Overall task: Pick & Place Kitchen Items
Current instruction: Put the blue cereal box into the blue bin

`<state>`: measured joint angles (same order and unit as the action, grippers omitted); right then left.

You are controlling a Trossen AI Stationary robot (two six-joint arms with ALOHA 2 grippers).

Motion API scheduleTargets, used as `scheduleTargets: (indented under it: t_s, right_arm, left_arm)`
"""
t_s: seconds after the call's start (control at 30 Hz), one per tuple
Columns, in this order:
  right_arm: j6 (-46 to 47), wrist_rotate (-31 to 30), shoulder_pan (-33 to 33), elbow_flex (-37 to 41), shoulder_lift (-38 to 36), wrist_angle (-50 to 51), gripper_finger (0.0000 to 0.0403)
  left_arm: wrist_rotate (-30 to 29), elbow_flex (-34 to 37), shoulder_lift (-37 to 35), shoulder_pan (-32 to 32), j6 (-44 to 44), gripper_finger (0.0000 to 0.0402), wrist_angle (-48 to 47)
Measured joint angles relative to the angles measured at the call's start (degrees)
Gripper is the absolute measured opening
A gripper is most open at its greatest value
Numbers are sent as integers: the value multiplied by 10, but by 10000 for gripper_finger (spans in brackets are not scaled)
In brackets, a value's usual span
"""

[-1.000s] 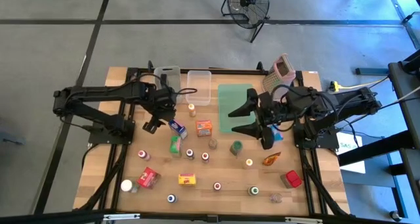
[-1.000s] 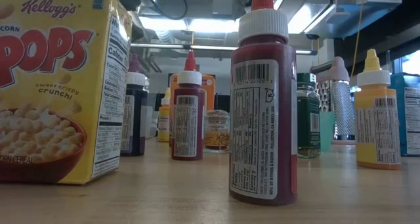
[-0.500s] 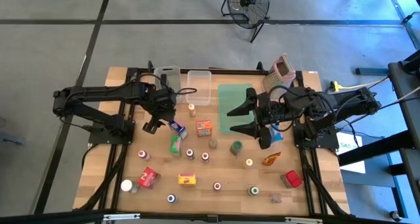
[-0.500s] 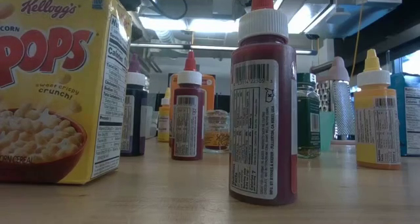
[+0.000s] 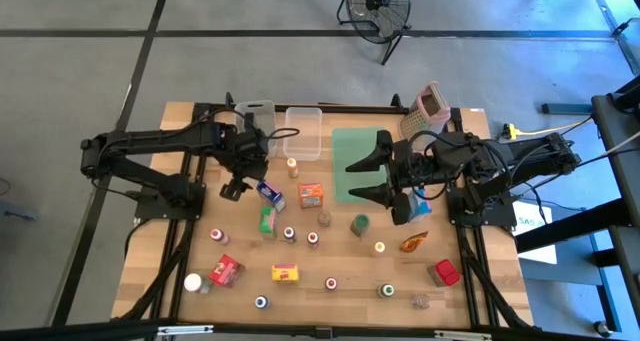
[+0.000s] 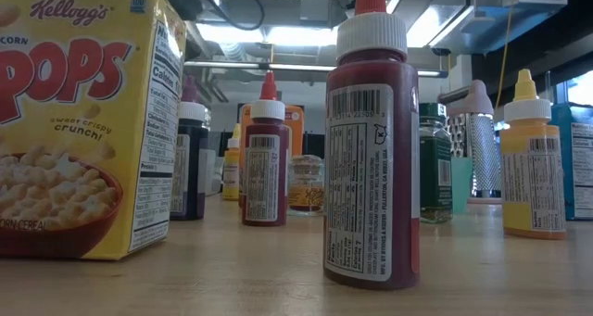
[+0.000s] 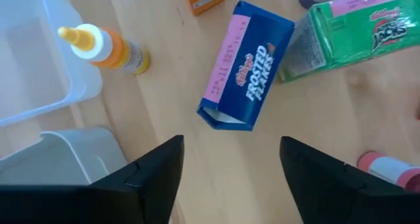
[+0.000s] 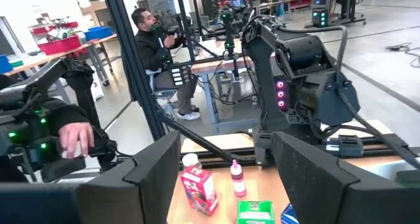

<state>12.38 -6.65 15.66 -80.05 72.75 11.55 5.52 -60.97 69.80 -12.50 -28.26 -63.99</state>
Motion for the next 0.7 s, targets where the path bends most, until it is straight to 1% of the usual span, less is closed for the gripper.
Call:
scheduleTargets:
  t_s: [0.13, 0.23, 0.33, 0.43, 0.6, 0.7]
  right_arm:
    - [-4, -12, 0, 0, 0, 0, 245]
    - [-8, -13, 0, 0, 0, 0, 245]
    - [-8, -14, 0, 0, 0, 0, 246]
    - [-8, -15, 0, 0, 0, 0, 246]
    - [-8, -28, 0, 0, 0, -1, 246]
    - [-4, -28, 0, 0, 0, -2, 246]
  left_arm:
    - [4, 0, 0, 6, -2, 280, 2]
    - [6, 0, 0, 13, -4, 292, 19]
    - [10, 0, 0, 16, 12, 294, 42]
    - [33, 0, 0, 16, 29, 292, 47]
    - [32, 1, 0, 16, -4, 291, 44]
    - [32, 13, 0, 16, -18, 291, 46]
